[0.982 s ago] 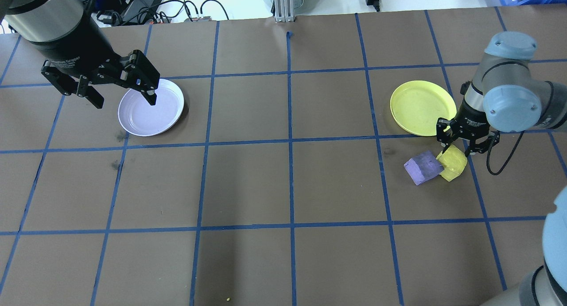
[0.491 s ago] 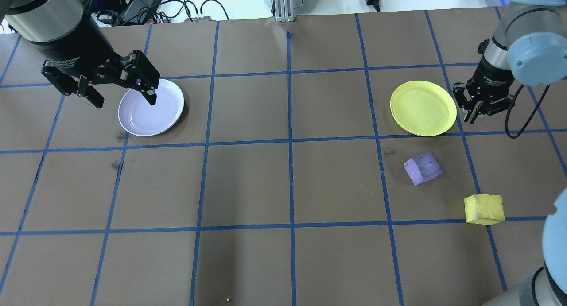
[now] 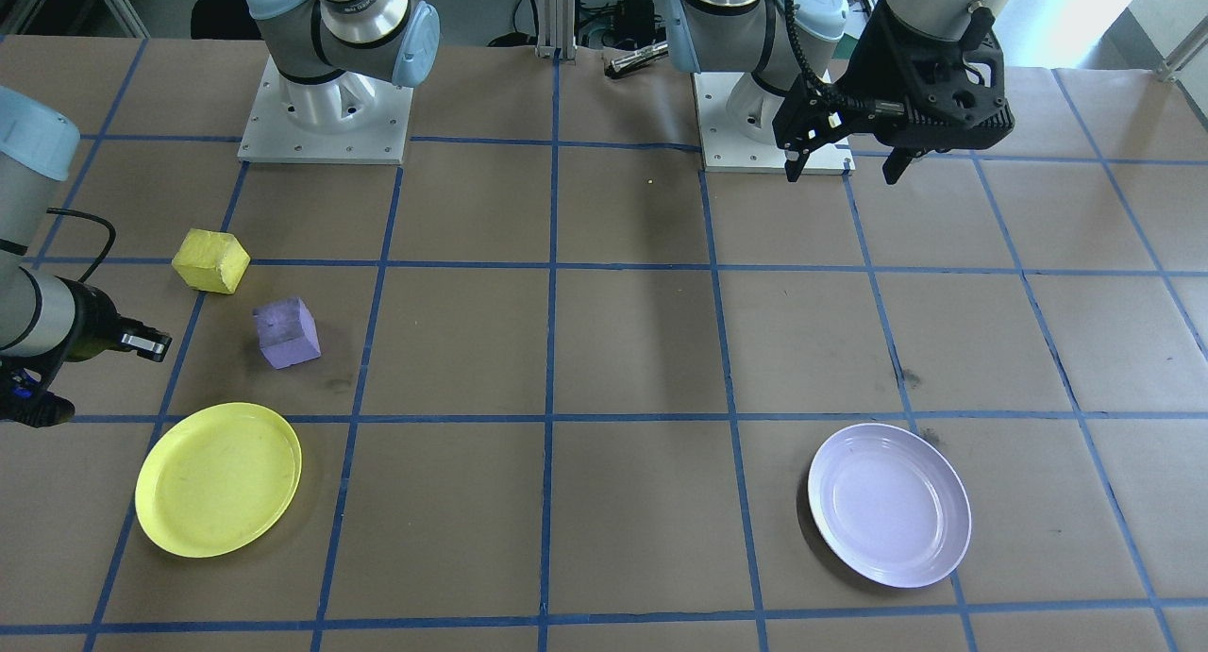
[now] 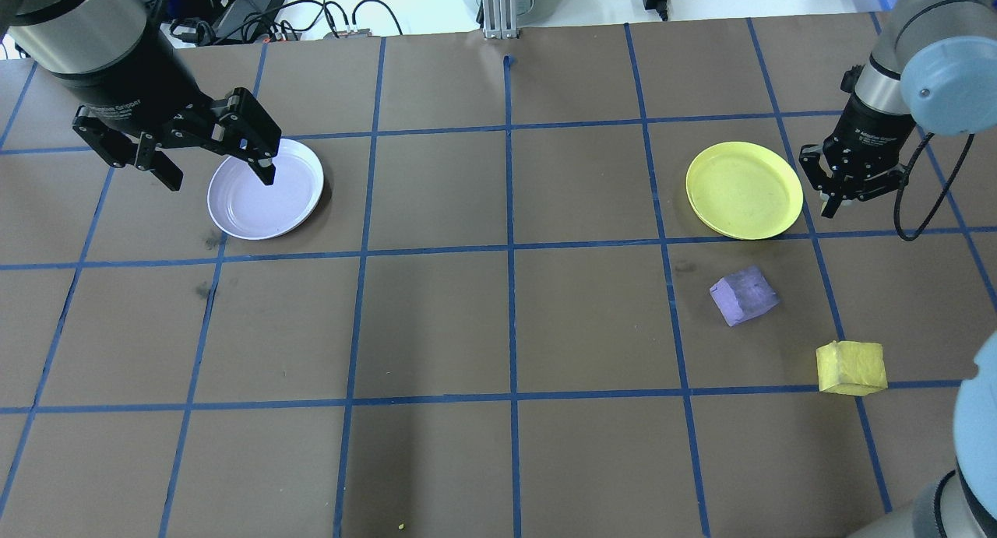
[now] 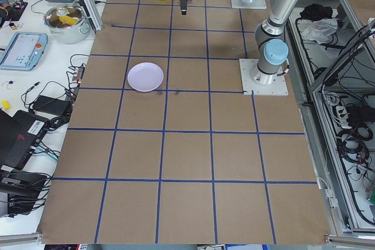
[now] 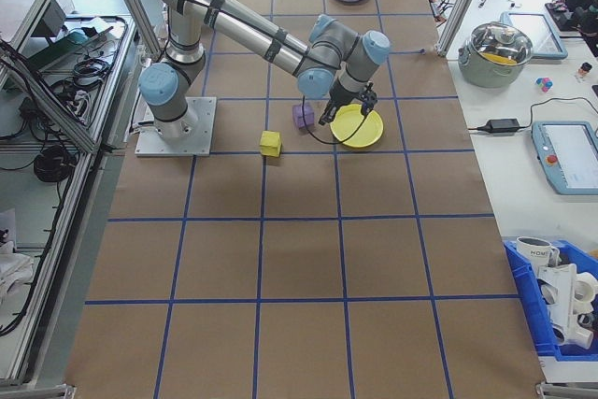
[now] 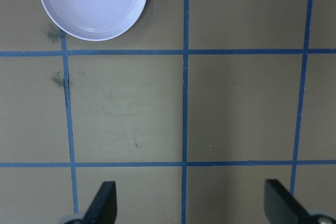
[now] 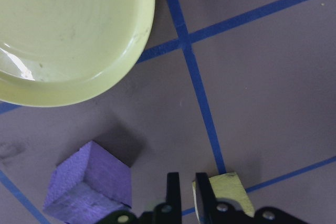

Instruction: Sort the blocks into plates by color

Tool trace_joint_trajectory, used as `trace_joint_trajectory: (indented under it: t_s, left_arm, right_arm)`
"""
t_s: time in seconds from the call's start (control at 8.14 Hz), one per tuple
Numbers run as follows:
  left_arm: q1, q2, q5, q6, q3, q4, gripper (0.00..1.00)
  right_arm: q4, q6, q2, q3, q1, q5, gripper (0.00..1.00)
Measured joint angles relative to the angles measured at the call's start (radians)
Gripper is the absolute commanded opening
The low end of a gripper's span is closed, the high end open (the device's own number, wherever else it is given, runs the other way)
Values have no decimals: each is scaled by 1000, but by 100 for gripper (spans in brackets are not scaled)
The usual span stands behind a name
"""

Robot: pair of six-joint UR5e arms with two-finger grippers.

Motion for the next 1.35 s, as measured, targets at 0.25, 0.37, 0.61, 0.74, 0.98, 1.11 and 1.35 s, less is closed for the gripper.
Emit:
trace_joint_trajectory:
  t_s: [0.25, 0.37, 0.61, 0.74, 0.98, 1.11, 1.35]
  left_arm:
    - [1, 0, -1, 1, 1, 0, 100]
    - [1, 0, -1, 1, 1, -1, 100]
    - [1, 0, -1, 1, 1, 0, 100]
    - [1, 0, -1, 1, 1, 0, 100]
    - [1, -1, -2, 1, 1, 0, 100]
    - [1, -1, -2, 2, 1, 0, 100]
    - [1, 0, -2, 2, 1, 0, 100]
  right_arm:
    - [49, -117, 0, 13, -2, -93, 98]
    - [67, -148, 0, 40, -3, -112, 98]
    - [80, -176, -1, 125, -4, -120, 98]
    - [81, -184, -1, 159, -4, -123, 97]
    - [80, -215, -2, 188, -17, -147, 95]
    - [83, -224, 1, 204, -42, -161, 94]
    - [86, -229, 4, 247, -85, -171, 96]
